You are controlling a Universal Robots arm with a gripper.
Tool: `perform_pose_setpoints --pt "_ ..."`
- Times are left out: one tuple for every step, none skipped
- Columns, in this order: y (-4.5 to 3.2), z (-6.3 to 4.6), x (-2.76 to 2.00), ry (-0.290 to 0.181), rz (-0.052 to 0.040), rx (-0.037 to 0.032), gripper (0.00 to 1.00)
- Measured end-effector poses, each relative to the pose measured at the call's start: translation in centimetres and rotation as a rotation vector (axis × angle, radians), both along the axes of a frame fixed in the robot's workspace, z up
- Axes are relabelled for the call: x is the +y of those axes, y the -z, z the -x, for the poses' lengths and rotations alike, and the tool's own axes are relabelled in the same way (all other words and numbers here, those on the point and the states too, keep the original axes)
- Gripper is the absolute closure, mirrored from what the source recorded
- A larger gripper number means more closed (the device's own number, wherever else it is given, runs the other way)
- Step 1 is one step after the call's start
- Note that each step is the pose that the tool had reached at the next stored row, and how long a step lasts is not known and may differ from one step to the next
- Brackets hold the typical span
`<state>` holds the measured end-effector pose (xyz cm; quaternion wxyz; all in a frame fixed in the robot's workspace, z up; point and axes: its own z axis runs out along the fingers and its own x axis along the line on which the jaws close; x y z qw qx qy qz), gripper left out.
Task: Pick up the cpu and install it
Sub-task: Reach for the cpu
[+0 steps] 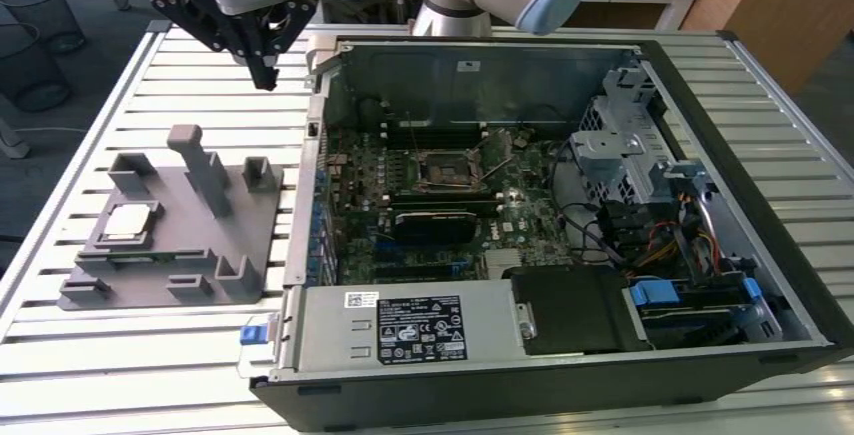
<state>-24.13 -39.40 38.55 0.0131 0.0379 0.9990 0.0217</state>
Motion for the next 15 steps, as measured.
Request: perform_pose_setpoints --pt "0.0 0.1 0.0 0.0 0.0 0.0 0.89" --pt "0.01 0.1 0.01 0.0 0.0 0.0 0.89" --pt "0.01 0.2 0.01 0.0 0.0 0.0 0.89" --pt "0.01 0.3 0.01 0.0 0.0 0.0 0.89" --pt "0.02 0.4 0.02 0.0 0.0 0.0 0.89" --pt "0.02 0.5 0.02 0.0 0.0 0.0 0.89" --pt "0.03 0.7 0.02 0.0 0.0 0.0 0.89" --pt "0.03 0.8 0.03 0.0 0.0 0.0 0.89" --pt "0.03 0.9 0.03 0.0 0.0 0.0 0.89" --pt "0.03 1.0 0.03 0.0 0.0 0.0 0.89" --pt "0.04 1.1 0.03 0.0 0.0 0.0 0.89" --pt "0.05 1.3 0.03 0.0 0.0 0.0 0.89" --pt "0.05 1.4 0.03 0.0 0.0 0.0 0.89" --pt "0.05 1.6 0.04 0.0 0.0 0.0 0.89" --pt "0.06 1.9 0.05 0.0 0.0 0.0 0.89"
